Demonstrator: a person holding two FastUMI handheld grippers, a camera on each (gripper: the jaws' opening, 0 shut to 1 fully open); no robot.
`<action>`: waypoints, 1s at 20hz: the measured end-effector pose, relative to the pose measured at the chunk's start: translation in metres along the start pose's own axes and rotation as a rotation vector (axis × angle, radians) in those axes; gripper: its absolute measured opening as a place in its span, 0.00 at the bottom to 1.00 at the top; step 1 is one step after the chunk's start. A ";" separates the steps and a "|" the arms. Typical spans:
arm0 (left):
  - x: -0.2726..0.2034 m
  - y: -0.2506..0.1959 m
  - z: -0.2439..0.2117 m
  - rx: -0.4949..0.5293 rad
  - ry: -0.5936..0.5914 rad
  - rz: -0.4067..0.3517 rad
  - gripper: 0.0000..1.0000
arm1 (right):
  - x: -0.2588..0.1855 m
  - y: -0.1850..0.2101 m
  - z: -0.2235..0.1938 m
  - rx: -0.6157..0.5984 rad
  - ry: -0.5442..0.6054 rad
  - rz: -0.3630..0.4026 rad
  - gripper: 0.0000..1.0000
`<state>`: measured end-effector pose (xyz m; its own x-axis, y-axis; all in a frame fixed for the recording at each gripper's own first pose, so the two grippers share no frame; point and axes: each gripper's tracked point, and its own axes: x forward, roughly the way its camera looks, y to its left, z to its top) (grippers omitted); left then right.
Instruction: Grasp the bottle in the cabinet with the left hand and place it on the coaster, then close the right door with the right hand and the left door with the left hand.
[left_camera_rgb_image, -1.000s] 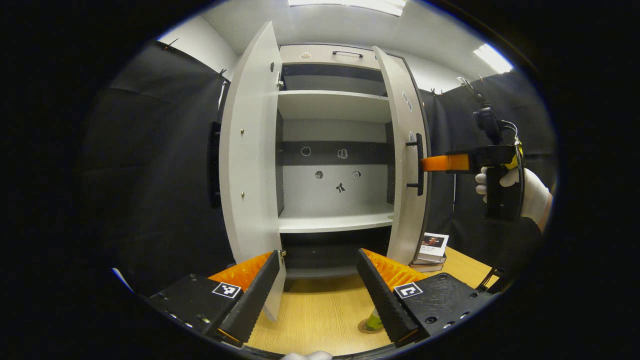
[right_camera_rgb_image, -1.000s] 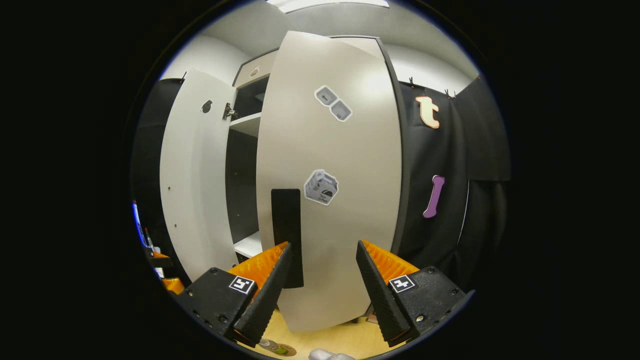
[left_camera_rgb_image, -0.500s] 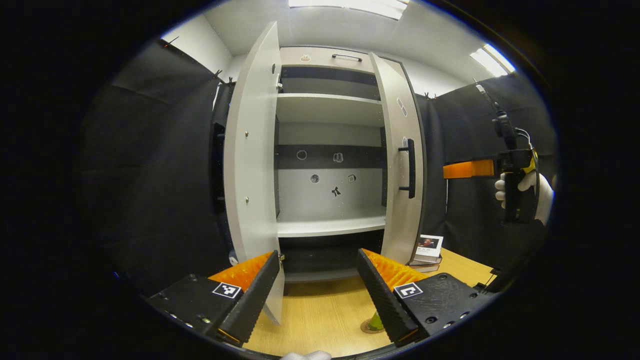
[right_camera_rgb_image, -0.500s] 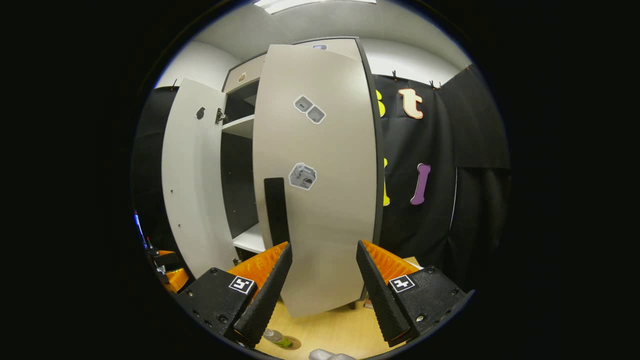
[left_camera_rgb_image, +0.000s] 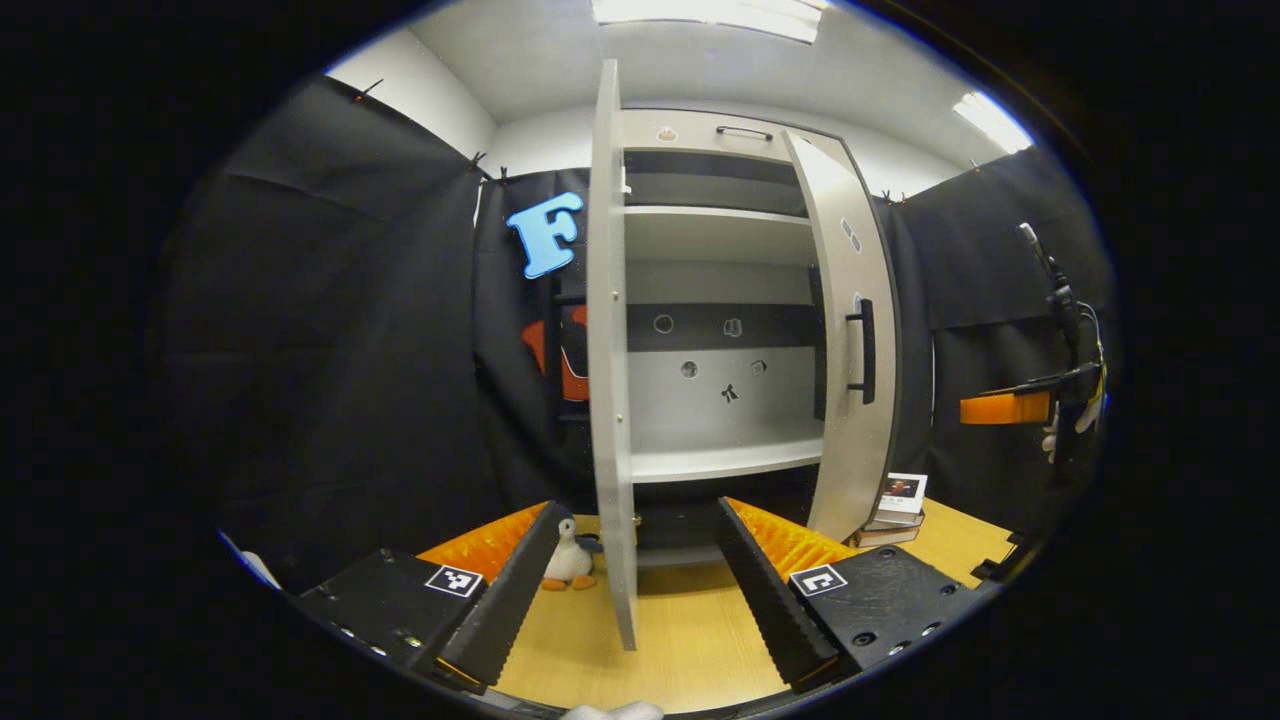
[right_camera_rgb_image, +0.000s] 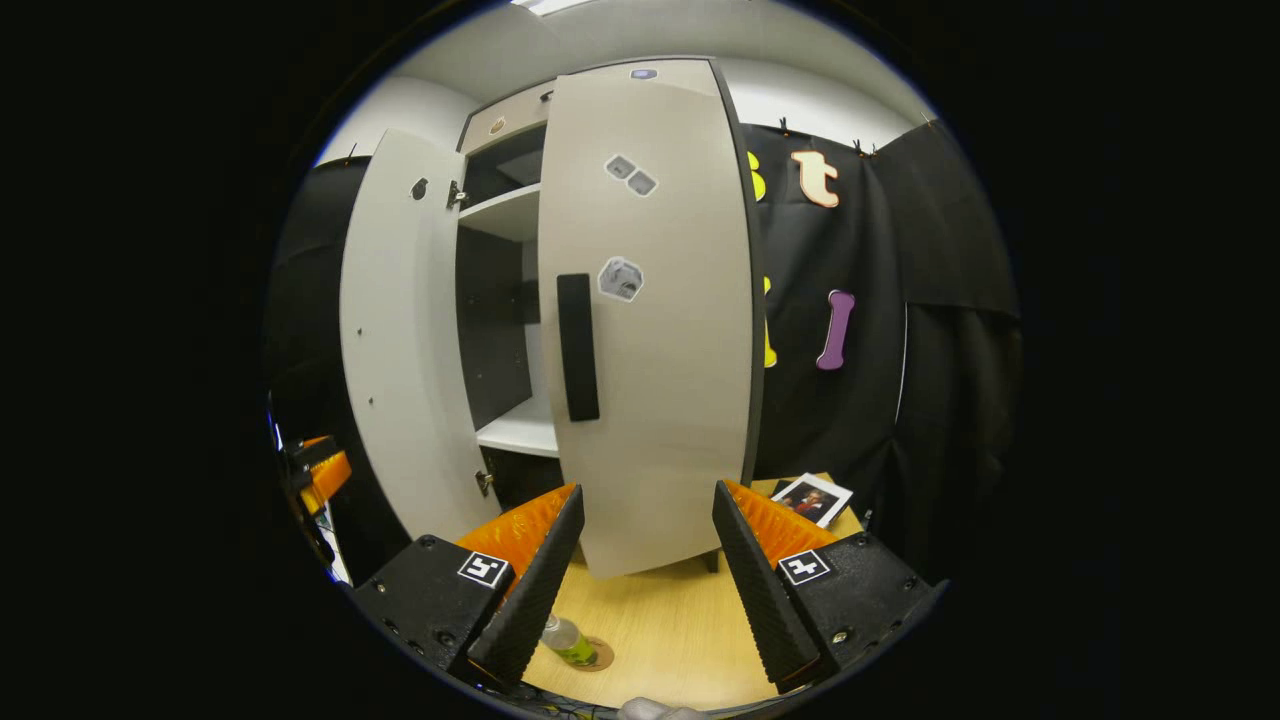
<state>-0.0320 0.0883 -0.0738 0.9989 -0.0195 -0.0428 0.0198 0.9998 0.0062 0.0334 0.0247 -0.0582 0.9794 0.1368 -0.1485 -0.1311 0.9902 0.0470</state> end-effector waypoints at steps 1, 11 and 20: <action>0.003 0.015 0.005 0.009 -0.006 0.024 0.95 | -0.002 0.005 -0.001 -0.004 0.002 0.008 0.81; 0.082 0.128 0.060 -0.005 -0.055 0.190 0.95 | -0.031 0.017 -0.003 -0.052 0.008 0.001 0.81; 0.116 0.134 0.083 -0.010 -0.105 0.160 0.97 | -0.042 0.001 -0.016 -0.057 0.051 -0.061 0.81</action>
<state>0.0896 0.2195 0.0052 0.9882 0.1399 0.0629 -0.1398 0.9902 -0.0050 -0.0108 0.0202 -0.0680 0.9770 0.0758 -0.1992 -0.0813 0.9965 -0.0199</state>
